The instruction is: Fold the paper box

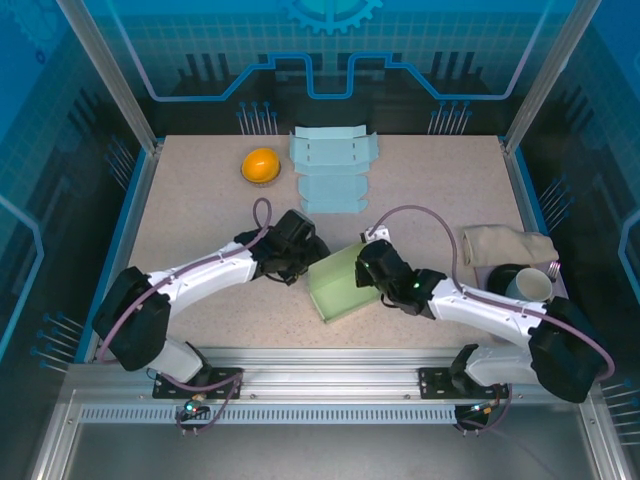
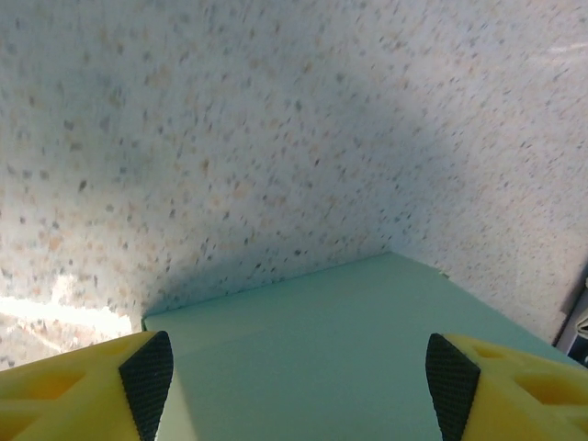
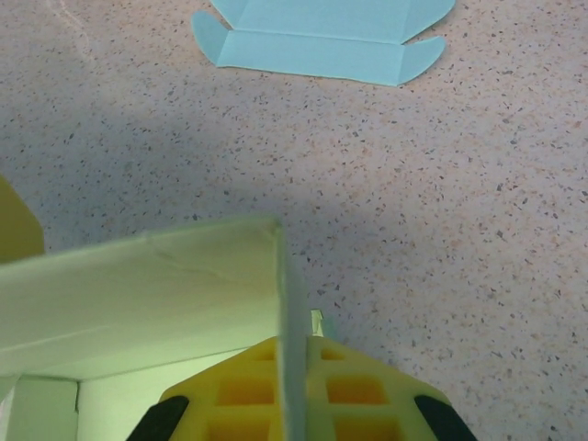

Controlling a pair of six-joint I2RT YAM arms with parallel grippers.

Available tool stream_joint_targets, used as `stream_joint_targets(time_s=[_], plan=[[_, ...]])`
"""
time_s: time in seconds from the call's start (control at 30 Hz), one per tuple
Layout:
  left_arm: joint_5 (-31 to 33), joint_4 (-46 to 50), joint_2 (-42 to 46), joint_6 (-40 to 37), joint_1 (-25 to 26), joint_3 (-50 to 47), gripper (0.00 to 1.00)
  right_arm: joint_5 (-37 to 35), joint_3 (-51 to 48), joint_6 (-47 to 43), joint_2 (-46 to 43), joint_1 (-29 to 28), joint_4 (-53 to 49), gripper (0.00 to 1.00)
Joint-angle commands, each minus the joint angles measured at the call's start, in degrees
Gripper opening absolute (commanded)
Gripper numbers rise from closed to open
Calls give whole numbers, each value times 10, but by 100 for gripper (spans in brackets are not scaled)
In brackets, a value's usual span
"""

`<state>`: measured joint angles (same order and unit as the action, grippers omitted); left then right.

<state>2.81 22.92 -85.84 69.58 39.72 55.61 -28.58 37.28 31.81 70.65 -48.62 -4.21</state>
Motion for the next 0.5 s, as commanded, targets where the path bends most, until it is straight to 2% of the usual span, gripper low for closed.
stream_joint_targets(time_s=[0.0, 0.13, 0.23, 0.33, 0.43, 0.47], plan=[[18, -24, 17, 60, 18, -19, 77, -41, -27, 22, -26, -13, 13, 0], [40, -9, 21, 81, 40, -12, 77, -56, -42, 33, -41, -26, 0, 0], [76, 33, 25, 51, 37, 13, 79, -75, -57, 30, -59, -30, 8, 0], [79, 69, 38, -5, -2, 47, 80, -97, -70, -7, -92, -20, 35, 0], [69, 104, 53, -49, -48, 85, 82, -82, -69, -32, -123, 23, 43, 0], [66, 113, 58, -57, -60, 96, 87, -73, -70, -37, -130, 41, 47, 0]])
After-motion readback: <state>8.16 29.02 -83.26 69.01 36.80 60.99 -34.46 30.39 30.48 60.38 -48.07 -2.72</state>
